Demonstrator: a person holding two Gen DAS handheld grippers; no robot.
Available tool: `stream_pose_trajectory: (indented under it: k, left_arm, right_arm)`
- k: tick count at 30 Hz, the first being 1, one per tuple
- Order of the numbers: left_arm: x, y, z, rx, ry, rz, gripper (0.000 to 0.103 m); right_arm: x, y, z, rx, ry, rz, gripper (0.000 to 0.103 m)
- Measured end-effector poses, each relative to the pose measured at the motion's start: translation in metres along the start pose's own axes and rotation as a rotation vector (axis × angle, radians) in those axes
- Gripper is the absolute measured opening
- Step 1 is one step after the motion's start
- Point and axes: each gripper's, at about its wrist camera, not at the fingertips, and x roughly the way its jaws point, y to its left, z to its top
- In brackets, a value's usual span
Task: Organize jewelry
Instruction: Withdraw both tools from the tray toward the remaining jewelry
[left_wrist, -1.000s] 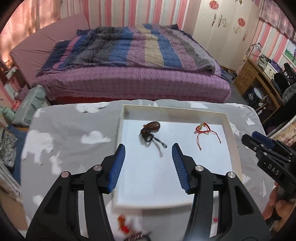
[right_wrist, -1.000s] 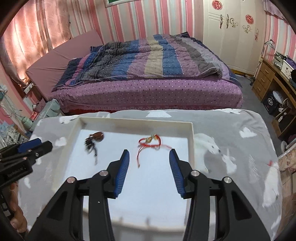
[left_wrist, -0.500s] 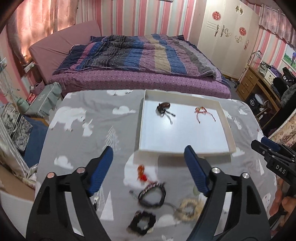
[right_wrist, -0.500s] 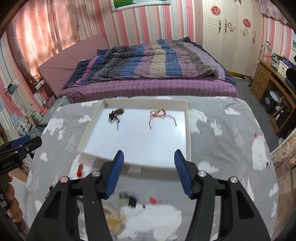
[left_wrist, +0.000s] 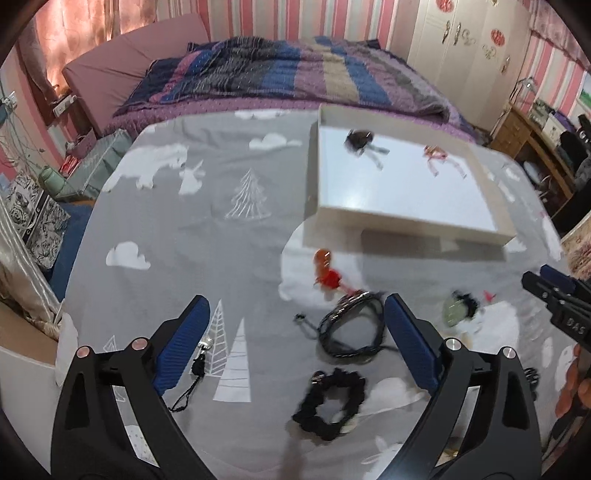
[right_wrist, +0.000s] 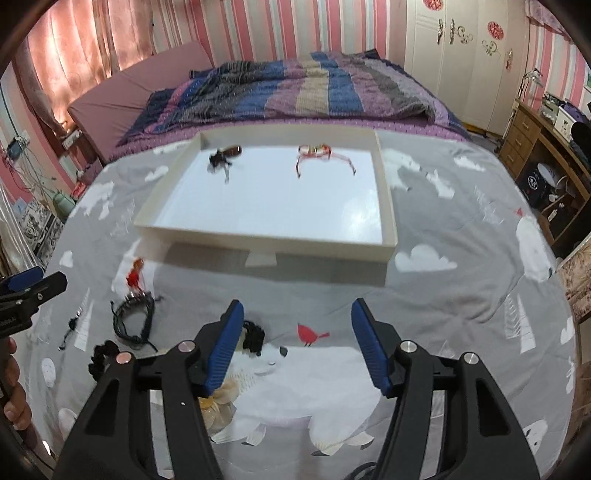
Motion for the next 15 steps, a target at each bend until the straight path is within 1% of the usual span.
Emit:
stream_pose_trajectory:
  k: [7,11,15]
  left_arm:
    - [0.034,0.006,-0.004,0.007,0.058,0.018,0.097]
    - [0.048,0.010,0.000,-0.006,0.088,0.015,0.097]
    - [0.055,0.009,0.002,-0.001,0.097,0.030,0.097]
  right_arm:
    - [0.027,0.014,-0.011,-0.016,0.054,0.001,0.061]
    - [0.038,0.021,-0.014,-0.023,0.082,0.001,0.061]
    - [0.042,0.025,-0.014,-0.029,0.099,0.006,0.061]
